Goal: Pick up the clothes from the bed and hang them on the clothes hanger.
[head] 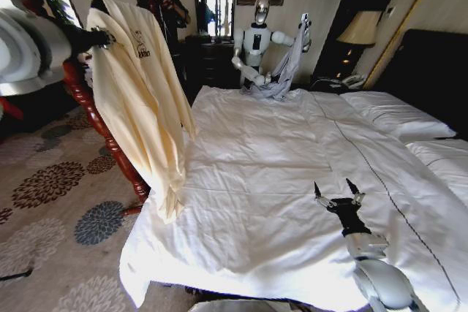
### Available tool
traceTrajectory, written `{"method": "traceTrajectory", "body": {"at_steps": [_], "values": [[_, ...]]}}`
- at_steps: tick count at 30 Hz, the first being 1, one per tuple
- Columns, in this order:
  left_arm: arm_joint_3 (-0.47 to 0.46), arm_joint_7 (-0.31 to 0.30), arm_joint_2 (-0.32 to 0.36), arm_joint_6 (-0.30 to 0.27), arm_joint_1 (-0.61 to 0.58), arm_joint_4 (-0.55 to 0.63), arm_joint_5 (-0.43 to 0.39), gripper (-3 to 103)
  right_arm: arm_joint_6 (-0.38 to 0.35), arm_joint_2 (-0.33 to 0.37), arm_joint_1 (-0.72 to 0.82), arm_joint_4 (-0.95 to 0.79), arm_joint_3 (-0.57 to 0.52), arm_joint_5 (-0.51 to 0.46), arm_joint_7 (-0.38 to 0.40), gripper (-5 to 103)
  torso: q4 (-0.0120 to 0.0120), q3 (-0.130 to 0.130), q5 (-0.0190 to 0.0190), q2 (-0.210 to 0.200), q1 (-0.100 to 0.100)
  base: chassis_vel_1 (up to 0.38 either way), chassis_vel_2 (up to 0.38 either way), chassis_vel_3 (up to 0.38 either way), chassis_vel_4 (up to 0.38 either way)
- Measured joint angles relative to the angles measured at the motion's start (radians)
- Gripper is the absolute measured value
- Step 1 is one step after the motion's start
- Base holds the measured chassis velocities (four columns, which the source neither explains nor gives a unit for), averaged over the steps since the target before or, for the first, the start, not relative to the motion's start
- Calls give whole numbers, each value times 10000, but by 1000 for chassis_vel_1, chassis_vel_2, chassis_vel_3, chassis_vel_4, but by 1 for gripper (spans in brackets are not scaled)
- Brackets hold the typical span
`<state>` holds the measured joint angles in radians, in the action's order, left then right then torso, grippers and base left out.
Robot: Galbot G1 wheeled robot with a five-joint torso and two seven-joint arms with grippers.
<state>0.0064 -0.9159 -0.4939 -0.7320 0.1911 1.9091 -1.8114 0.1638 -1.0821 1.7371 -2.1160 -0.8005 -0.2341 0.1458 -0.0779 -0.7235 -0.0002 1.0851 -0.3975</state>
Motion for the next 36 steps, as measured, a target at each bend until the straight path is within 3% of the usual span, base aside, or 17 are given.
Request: {"method": "traceTrajectory", "body": {"at_steps": [11,29,36], "values": [[66,-353,-393,5,530,-717,-242,18,0,0,0,0,0,0,0,100,1,0,1,0,2,0,0,0,0],[-744,-844,49,69,-419,-332,-365,18,0,0,0,0,1,0,0,100,4,1,0,0,2,0,0,0,0],[-721,-898,-279,76,-257,-719,-341,18,0,0,0,0,1,0,0,100,-2,0,4,0,2,0,0,0,0]]}}
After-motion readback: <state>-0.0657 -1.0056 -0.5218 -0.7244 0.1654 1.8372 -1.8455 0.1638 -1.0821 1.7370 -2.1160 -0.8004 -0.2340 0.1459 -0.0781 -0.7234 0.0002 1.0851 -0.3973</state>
